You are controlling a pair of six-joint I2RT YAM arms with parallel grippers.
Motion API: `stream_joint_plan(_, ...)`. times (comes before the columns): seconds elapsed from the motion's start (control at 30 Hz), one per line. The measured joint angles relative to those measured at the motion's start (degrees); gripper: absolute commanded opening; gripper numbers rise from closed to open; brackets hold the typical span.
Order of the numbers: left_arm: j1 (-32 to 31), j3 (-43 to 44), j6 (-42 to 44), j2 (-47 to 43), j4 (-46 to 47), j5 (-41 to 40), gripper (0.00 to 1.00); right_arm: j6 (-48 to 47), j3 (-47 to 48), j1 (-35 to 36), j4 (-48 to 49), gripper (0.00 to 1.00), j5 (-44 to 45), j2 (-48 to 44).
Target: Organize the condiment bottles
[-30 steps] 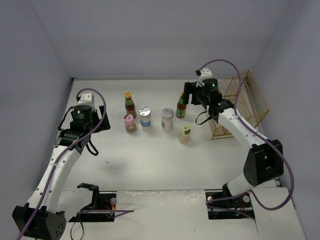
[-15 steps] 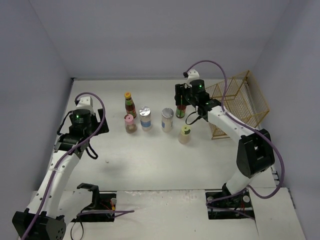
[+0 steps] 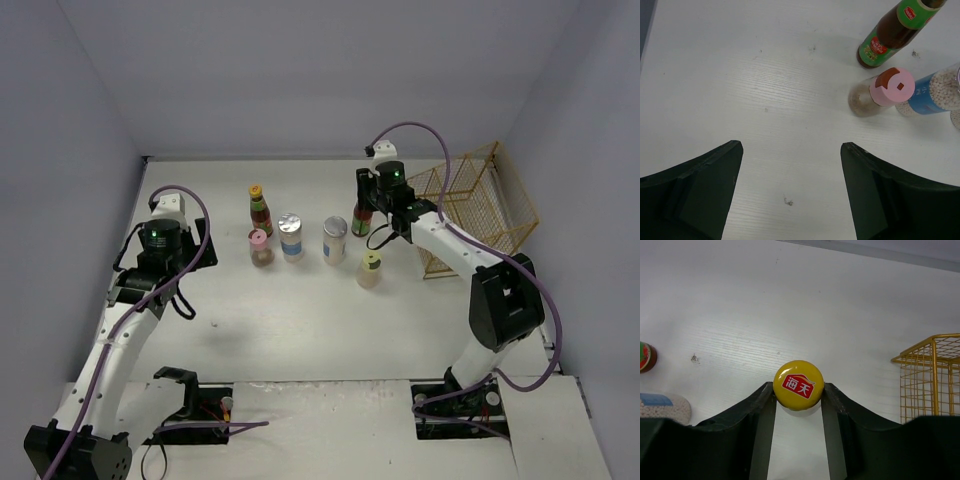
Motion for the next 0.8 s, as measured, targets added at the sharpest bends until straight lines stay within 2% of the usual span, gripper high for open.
stream_joint_plan(0.1, 0.00, 0.00, 0.00, 0.00, 0.00, 0.02, 0.80, -0.59, 0.00, 0.00, 0.11, 0.26, 0.31, 0.02)
stream_joint_plan(0.2, 0.00, 0.00, 0.00, 0.00, 0.00, 0.02, 0.80, -0.96, 0.00, 0.00, 0.28, 0.09, 0.37, 0.11)
stream_joint_plan(0.3, 0.00, 0.00, -0.02, 0.00, 0.00, 0.04, 0.80, -1.40, 0.00, 0.00, 0.70, 0.00, 0.46, 0.20)
stream_joint_plan(0.6, 0.00, 0.00, -0.02, 0.00, 0.00, 0.26, 0.80, -4.33, 1.31, 0.00, -1.03, 0.00, -0.13, 0.22)
stream_joint_plan(0.8, 0.00, 0.00, -0.02, 0.00, 0.00, 0.26, 0.80, -6.60, 9.73, -0.44, -7.63, 0.00, -1.01, 0.20)
